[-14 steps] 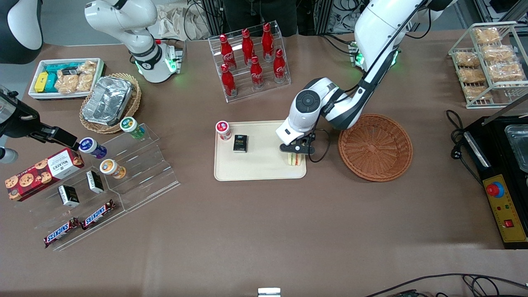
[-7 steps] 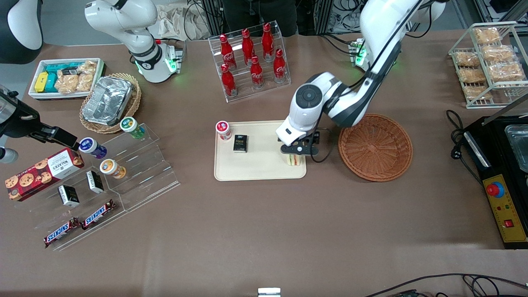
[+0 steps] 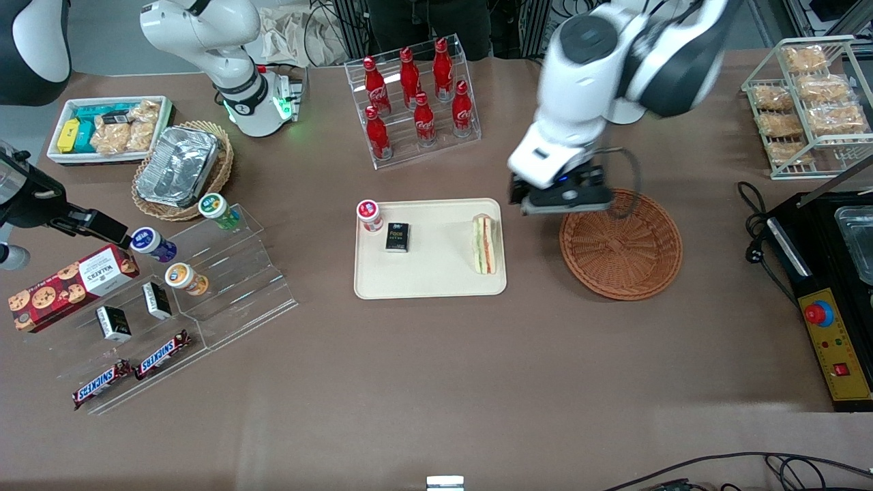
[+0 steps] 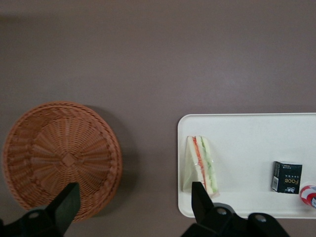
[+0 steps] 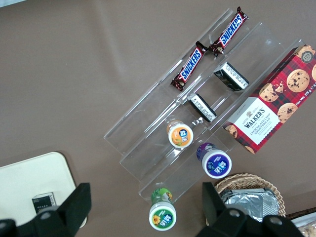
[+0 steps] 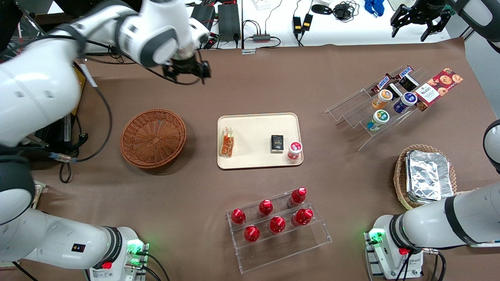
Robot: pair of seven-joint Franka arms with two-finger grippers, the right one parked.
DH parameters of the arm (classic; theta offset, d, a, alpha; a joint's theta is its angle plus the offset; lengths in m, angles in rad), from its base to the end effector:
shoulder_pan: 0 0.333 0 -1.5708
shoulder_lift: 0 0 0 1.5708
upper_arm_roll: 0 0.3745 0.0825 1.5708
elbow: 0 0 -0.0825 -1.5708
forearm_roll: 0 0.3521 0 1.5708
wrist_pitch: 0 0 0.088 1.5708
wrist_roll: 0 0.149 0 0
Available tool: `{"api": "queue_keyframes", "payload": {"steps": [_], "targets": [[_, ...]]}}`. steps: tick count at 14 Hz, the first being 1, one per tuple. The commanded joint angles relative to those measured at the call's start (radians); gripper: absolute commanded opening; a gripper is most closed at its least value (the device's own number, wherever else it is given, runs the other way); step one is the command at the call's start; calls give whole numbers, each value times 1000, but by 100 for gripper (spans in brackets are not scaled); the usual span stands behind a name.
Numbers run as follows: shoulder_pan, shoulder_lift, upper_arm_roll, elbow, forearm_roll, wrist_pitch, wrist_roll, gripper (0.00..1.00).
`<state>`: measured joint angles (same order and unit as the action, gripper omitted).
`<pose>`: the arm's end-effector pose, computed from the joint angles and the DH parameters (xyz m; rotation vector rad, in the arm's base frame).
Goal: Place sandwich from basket to tray
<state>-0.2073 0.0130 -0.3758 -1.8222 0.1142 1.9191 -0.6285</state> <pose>0.4657 -0.2909 0.5540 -3.0978 -0.0173 -0.2001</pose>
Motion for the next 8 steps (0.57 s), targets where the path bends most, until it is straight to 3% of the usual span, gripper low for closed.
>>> {"api": "queue_keyframes", "payload": {"steps": [1, 8], "targets": [[98, -73, -5, -14, -59, -72, 149, 100], [266, -160, 3, -16, -76, -144, 347, 100]]}}
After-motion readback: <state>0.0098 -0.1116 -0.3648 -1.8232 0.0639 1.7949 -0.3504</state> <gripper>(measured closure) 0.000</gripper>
